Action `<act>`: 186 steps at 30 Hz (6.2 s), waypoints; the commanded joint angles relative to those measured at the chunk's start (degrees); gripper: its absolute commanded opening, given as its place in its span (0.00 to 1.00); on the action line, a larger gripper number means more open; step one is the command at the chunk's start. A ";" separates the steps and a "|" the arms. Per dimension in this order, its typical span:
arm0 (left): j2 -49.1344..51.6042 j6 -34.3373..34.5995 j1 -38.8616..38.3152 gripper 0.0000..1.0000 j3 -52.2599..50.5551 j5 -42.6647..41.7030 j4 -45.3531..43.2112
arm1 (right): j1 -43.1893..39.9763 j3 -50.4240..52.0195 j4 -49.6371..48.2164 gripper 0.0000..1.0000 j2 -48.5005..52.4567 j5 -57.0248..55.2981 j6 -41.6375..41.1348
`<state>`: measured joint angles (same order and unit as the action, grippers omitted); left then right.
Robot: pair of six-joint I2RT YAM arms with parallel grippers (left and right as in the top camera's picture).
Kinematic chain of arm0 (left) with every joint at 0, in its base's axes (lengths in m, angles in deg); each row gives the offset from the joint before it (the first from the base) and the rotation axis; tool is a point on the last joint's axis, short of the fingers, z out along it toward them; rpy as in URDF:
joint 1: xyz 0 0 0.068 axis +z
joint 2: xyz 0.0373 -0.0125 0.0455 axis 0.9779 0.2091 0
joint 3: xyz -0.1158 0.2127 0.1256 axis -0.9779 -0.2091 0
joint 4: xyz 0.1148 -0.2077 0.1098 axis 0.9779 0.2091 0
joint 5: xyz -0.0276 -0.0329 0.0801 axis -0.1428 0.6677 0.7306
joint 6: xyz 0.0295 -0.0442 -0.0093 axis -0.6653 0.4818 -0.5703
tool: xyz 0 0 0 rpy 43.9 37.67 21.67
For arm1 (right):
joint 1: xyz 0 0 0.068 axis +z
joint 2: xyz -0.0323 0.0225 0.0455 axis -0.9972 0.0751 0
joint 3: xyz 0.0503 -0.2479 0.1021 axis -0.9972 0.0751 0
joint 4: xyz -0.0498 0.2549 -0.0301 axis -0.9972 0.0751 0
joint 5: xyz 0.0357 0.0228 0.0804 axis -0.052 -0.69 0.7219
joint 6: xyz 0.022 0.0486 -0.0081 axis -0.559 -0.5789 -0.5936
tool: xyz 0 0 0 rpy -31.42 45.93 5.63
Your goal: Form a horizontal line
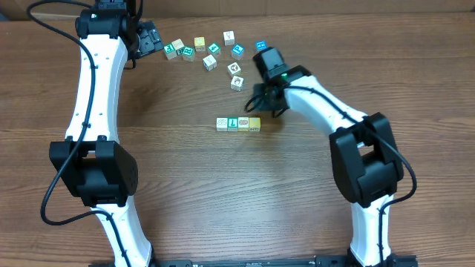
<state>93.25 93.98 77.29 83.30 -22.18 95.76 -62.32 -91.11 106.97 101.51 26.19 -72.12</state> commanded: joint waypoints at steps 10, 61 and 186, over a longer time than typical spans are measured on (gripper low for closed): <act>-0.24 -0.66 -0.02 1.00 0.74 0.15 -0.09 | -10.80 0.42 4.72 1.00 0.17 -1.66 -0.55; -0.24 -0.66 -0.02 1.00 0.74 0.15 -0.09 | -12.52 0.42 4.24 1.00 0.17 -1.66 -0.55; -55.65 -1.53 -0.22 1.00 -102.12 -6.67 -89.37 | -12.52 0.42 4.24 1.00 0.17 -1.66 -0.55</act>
<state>40.18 91.67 77.29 -15.67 -28.67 8.60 -74.73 -91.07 111.54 101.51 24.73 -72.51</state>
